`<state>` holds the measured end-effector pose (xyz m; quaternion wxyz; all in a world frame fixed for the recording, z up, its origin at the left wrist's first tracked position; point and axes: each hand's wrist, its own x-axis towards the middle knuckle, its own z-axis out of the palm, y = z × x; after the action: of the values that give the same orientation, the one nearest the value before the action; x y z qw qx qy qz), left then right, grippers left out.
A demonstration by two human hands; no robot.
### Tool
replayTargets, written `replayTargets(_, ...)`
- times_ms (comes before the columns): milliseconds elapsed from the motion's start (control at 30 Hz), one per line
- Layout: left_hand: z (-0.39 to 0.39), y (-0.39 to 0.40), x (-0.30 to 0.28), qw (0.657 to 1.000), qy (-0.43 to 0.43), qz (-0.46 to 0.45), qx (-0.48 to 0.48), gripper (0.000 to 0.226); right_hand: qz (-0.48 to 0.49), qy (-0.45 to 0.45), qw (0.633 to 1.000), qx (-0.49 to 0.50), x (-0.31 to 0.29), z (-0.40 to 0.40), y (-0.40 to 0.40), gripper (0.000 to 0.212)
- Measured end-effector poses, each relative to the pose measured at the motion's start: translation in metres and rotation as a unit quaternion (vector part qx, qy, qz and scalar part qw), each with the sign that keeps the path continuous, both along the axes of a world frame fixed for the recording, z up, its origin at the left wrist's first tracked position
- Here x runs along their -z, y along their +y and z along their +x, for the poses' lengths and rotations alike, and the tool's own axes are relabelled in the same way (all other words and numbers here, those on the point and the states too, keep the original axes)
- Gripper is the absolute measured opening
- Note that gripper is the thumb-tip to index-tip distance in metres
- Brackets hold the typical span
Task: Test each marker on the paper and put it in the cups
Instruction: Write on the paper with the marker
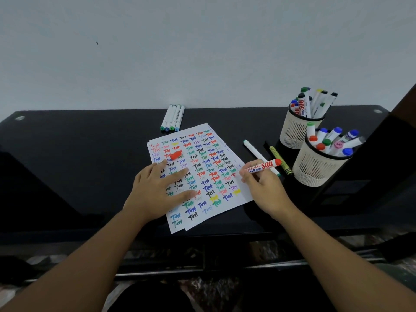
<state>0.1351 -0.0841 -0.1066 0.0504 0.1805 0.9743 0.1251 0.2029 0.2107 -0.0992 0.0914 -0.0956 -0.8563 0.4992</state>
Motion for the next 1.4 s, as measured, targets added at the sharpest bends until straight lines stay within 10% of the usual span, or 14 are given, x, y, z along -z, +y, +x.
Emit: replayTargets(1400,-0.0005,0.001,-0.0004,1.0,0.009,-0.002,-0.003,0.09,0.019,0.013,1.0,0.019,-0.0072,0.0054,-0.0026,0.01)
